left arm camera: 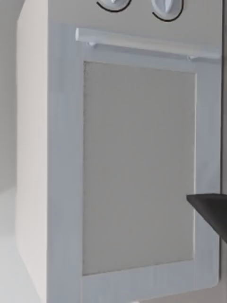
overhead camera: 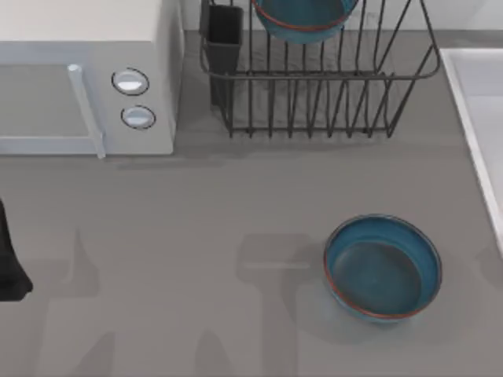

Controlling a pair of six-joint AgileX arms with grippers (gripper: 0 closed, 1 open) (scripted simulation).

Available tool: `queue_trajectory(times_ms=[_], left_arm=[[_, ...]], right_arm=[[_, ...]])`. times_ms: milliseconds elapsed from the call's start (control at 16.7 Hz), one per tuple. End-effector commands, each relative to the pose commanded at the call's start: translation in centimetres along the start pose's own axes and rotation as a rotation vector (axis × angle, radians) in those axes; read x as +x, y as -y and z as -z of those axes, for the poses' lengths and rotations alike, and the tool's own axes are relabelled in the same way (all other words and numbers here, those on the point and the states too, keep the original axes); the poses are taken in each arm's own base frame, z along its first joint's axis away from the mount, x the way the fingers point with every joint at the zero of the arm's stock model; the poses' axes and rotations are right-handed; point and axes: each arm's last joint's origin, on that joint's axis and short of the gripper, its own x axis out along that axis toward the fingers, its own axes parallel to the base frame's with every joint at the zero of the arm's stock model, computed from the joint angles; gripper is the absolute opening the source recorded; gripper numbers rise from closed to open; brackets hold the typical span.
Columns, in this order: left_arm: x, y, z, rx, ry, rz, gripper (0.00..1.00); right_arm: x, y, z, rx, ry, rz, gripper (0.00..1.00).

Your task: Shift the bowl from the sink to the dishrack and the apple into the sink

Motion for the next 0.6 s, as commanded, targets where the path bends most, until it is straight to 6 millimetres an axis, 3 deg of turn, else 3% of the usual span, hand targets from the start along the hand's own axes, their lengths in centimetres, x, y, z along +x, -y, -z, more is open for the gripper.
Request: queue_trajectory(times_ms=[120,300,420,600], left_arm=[[0.0,0.0,0.0,0.0,0.0,0.0,1.0],[0.0,0.0,0.0,0.0,0.0,0.0,1.0],[0.0,0.0,0.0,0.0,0.0,0.0,1.0],[0.0,0.0,0.0,0.0,0.0,0.0,1.0]], right_arm=[[-0.4,-1.1,-1.9,-0.022,0.014,0.008,1.0],[-1.4,-2.8,-7.2,-0.095,0.141,0.027,1.0],[-3.4,-4.4,-10.3,-0.127,0.228,0.037,1.0],[-7.5,-6.9,-12.3,-0.14,0.286,0.033,1.0]])
